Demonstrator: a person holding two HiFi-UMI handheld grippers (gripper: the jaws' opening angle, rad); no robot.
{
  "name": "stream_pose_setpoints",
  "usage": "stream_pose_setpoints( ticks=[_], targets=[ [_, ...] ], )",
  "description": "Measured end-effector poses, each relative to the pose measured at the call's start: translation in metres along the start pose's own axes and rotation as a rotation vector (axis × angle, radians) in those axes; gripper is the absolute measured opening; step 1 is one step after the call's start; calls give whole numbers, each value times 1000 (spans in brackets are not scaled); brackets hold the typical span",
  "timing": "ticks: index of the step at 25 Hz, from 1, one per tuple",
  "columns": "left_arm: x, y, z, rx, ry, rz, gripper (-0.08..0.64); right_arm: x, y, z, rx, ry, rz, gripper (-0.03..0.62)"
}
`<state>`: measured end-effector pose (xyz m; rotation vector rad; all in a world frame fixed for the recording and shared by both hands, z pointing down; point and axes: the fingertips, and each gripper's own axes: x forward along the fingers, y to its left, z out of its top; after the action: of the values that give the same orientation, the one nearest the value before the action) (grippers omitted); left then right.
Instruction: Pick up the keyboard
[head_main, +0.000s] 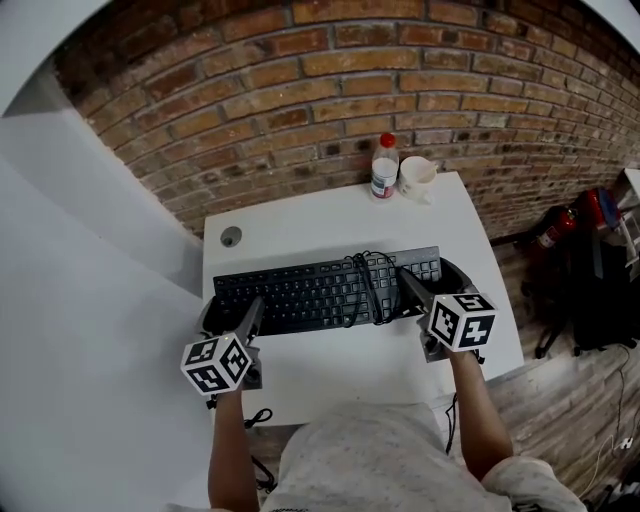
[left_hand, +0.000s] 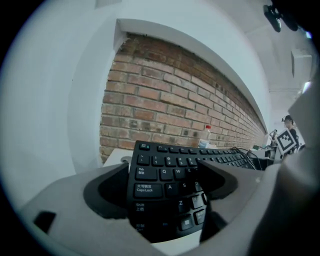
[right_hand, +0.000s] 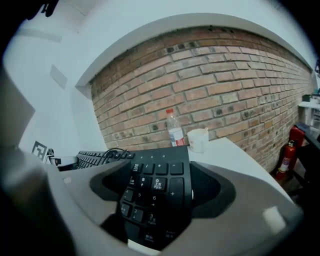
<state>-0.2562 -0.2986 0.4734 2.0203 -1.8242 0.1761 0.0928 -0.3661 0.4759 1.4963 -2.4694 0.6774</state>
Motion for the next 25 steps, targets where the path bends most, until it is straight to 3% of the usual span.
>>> stream_pose_setpoints(
  ticks=[19, 25],
  targets=[
    [-89, -42, 153, 118, -351, 10, 428, -74, 58, 145, -99, -332, 96, 376],
    [-104, -49, 162, 144, -442, 12, 428, -88, 63, 155, -130, -412, 117, 375]
  ],
)
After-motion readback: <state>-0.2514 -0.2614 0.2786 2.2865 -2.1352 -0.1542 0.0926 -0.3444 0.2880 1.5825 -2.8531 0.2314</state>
